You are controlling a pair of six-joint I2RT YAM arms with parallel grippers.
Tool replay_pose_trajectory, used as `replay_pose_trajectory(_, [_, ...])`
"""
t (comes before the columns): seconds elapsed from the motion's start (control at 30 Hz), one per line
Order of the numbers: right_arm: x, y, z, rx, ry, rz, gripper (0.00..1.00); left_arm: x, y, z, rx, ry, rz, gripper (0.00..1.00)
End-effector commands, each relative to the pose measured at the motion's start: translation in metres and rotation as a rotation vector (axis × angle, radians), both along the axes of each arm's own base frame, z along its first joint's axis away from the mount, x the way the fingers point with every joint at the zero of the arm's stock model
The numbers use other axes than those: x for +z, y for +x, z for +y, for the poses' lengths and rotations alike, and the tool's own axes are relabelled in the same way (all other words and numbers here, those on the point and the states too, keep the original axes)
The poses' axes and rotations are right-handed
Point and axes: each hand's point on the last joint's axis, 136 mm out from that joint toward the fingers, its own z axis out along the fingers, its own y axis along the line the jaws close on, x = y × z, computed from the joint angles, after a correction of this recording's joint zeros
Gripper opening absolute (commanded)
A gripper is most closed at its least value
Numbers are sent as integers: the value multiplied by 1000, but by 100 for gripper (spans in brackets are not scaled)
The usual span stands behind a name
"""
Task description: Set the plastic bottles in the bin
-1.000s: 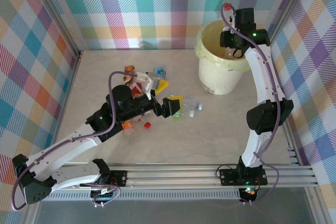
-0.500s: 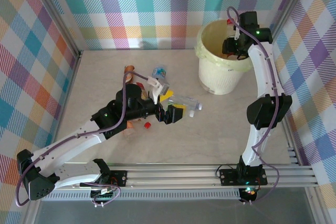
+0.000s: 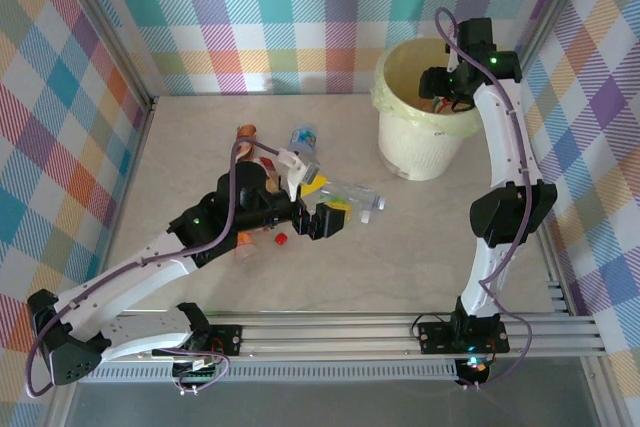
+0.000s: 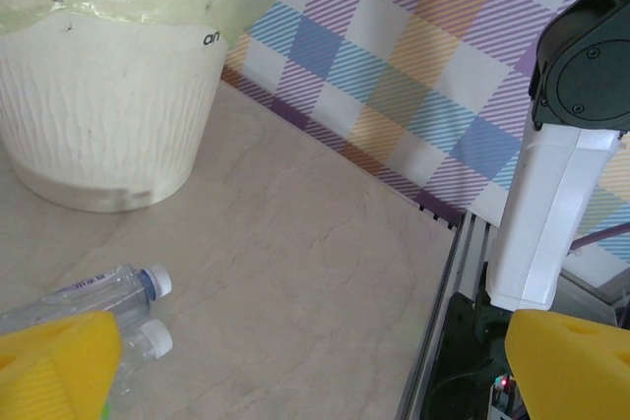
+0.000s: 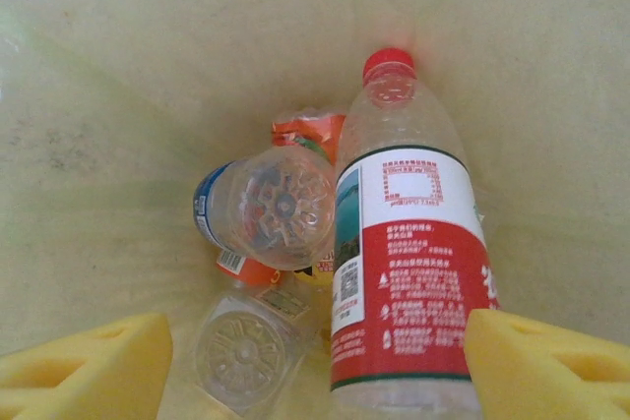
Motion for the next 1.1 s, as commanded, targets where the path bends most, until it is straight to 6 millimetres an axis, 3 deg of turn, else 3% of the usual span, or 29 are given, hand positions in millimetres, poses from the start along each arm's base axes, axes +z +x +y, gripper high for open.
replay_pose_trajectory(0.0, [43, -13, 5, 31, 32, -113, 78, 7, -8, 7, -10, 17, -35, 100])
replay_pose_trajectory(0.23, [69, -50, 46, 202, 37, -242, 78, -15, -16, 28, 2, 153, -46, 100])
replay_pose_trajectory(0.47, [66, -124, 107, 418, 125, -283, 78, -26, -24, 53, 38, 255, -19, 100])
replay_pose_trajectory(0.73, [27, -197, 168, 721, 256, -201, 75, -31, -20, 91, 196, 292, -27, 100])
replay_pose_trajectory(0.9, [-6, -218, 195, 849, 290, -127, 76, -34, -18, 99, 250, 260, -29, 100])
replay_pose_trajectory(1.07, [-50, -228, 222, 943, 214, -27, 78, -35, -17, 99, 257, 219, -39, 100])
